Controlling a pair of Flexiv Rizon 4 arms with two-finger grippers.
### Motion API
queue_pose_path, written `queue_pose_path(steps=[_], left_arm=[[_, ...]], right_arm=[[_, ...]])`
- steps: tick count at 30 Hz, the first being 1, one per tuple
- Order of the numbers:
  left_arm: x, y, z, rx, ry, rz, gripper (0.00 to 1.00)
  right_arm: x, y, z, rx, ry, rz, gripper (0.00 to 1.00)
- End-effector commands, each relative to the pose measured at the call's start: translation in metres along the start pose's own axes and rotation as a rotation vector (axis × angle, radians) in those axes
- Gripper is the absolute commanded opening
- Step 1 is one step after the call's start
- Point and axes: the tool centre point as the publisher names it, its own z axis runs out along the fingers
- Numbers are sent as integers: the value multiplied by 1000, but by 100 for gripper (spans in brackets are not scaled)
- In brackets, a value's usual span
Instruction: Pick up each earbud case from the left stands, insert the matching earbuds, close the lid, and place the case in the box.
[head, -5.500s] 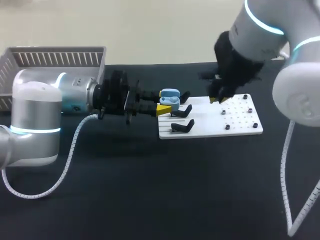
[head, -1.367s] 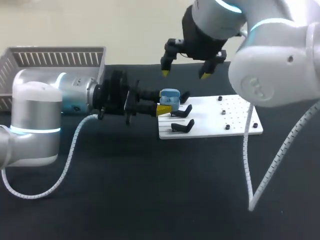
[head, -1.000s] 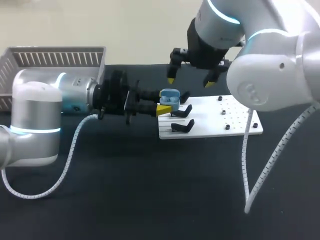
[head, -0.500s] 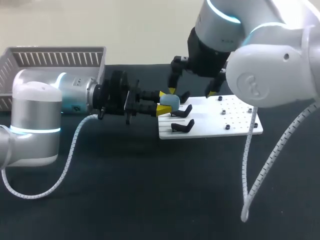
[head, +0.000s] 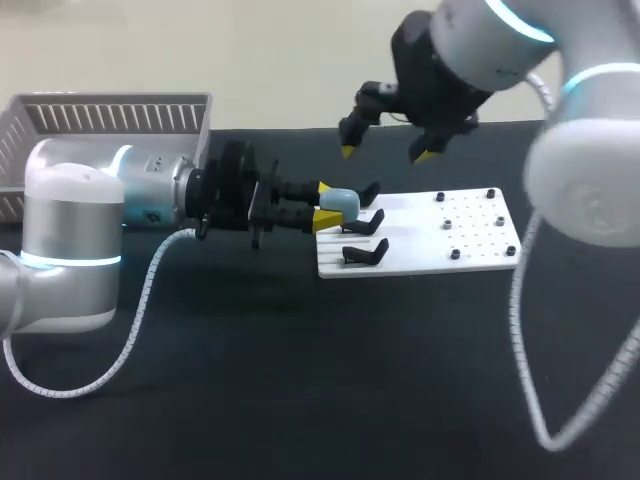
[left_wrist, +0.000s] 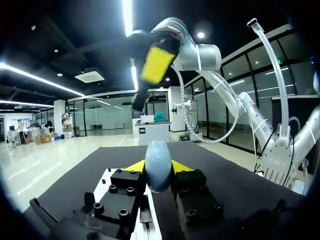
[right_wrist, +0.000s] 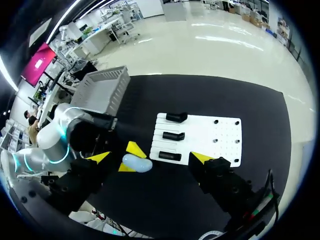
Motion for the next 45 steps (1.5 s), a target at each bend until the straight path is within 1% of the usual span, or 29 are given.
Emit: queue_pose_path(steps=[1, 3, 7, 9, 12, 15, 16, 18, 19, 20, 22, 23, 24, 25, 26, 28, 29, 30, 32, 34, 35, 36, 37, 39, 41, 42, 44, 45], left_arm=[[-6, -14, -13, -26, 12, -17, 0], [-12, -19, -21, -47, 49, -37, 0], [-27, -26, -41, -118, 109, -39, 0], [-41, -29, -60, -193, 139, -30, 0], [-54, -29, -94, -300, 213, -12, 0], [-60, -25, -129, -394, 235, -17, 0], [-62, -23, -140, -425, 265, -18, 0], [-63, -18, -161, -473, 265, -27, 0], [-66, -15, -174, -501, 289, -25, 0], [-68, -12, -186, -531, 336, -18, 0], [-71, -3, -212, -579, 346, -22, 0], [-73, 2, -225, -603, 392, -22, 0], [-74, 8, -239, -628, 411, -26, 0], [-74, 13, -253, -643, 412, -34, 0], [-74, 19, -266, -662, 444, -38, 0], [-75, 32, -289, -678, 541, -50, 0], [-74, 36, -297, -688, 544, -54, 0], [-72, 43, -312, -697, 507, -65, 0], [-71, 56, -333, -701, 552, -66, 0], [-67, 68, -353, -711, 543, -77, 0], [-64, 74, -363, -706, 573, -87, 0], [-59, 80, -374, -700, 597, -98, 0], [-55, 85, -384, -703, 603, -109, 0], [-44, 95, -406, -677, 600, -122, 0], [-39, 99, -419, -687, 607, -145, 0], [-35, 103, -430, -685, 595, -153, 0], [-35, 104, -438, -690, 602, -165, 0], [-36, 105, -441, -682, 608, -168, 40]], right_arm=[[40, -13, -41, -36, -133, -8, 100], [46, -14, -46, -48, -135, -2, 100], [46, -14, -46, -48, -135, -2, 100], [46, -14, -46, -48, -135, -2, 100], [46, -14, -46, -48, -135, -2, 100], [46, -14, -46, -48, -135, -2, 100], [46, -14, -46, -48, -135, -2, 100], [46, -14, -46, -48, -135, -2, 100], [46, -14, -46, -48, -135, -2, 100], [46, -14, -46, -48, -135, -2, 100], [46, -14, -46, -48, -135, -2, 100], [46, -14, -46, -48, -135, -2, 100], [46, -14, -46, -48, -135, -2, 100], [46, -14, -46, -48, -135, -2, 100], [46, -14, -46, -48, -135, -2, 100], [46, -14, -46, -48, -135, -2, 100], [46, -14, -46, -48, -135, -2, 100], [46, -14, -46, -48, -135, -2, 100], [46, -14, -46, -48, -135, -2, 100], [46, -14, -46, -48, -135, -2, 100], [46, -14, -46, -48, -135, -2, 100], [46, -14, -46, -48, -135, -2, 100], [46, -14, -46, -48, -135, -2, 100], [46, -14, -46, -48, -135, -2, 100], [46, -14, -46, -48, -135, -2, 100], [46, -14, -46, -48, -135, -2, 100], [46, -14, -46, -48, -135, -2, 100], [46, -14, -46, -48, -135, -2, 100]])
